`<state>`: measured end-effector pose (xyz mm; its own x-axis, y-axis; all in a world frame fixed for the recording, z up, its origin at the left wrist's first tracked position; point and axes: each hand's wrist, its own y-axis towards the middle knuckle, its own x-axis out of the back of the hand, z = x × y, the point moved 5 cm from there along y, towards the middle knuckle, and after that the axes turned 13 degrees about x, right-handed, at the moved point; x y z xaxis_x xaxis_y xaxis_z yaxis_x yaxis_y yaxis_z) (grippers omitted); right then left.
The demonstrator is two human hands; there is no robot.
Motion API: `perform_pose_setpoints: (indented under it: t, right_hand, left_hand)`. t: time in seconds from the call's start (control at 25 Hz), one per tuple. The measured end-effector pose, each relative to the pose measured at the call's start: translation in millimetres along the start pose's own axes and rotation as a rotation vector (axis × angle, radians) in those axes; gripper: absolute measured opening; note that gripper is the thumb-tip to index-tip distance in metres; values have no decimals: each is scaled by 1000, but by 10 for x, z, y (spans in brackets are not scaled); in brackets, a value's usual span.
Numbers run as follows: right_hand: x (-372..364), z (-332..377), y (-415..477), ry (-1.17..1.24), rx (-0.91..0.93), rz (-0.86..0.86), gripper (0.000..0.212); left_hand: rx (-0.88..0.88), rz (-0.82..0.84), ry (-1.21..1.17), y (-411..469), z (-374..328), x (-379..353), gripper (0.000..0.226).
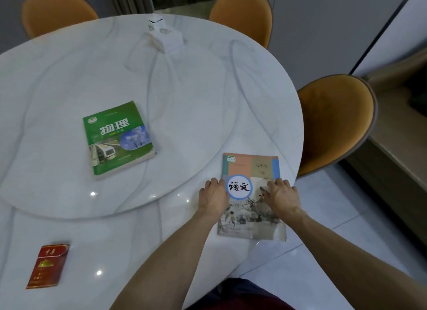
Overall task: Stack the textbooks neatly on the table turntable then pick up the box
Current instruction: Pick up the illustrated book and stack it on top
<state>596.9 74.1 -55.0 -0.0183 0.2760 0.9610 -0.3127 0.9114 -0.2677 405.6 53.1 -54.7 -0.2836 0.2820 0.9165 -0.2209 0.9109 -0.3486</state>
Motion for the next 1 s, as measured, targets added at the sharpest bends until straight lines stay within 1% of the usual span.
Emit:
perform_pose_setpoints:
  t: [0.16,0.36,0.48,0.64,0.76,0.84,1.0]
  right_hand:
    - [-105,-130,-143,96,-76,-40,40]
    - [-242,-245,-220,463,-254,-72,35]
    - [-298,-335,-215,648,-401,-79,37]
    - [-368,-475,-203,919,-556,-75,25]
    - [-404,-489,-243,1019,-631,-49,19]
    - [-352,-482,-260,1057,-642,-58,10]
    - [-143,-479,-205,1106,-598,-63,17]
  left_hand:
    - [123,47,-175,-58,-146,-97,37]
    - [367,106,-401,22,-180,-110,41]
    - [469,157,-465,120,-78,-142,31]
    - [441,177,-576,153,-33,-141,18]
    - [389,149,-641,100,-98,-118,6]
    - [346,124,-633,82,-136,-91,8]
    - [299,85,-646,101,-124,43,12]
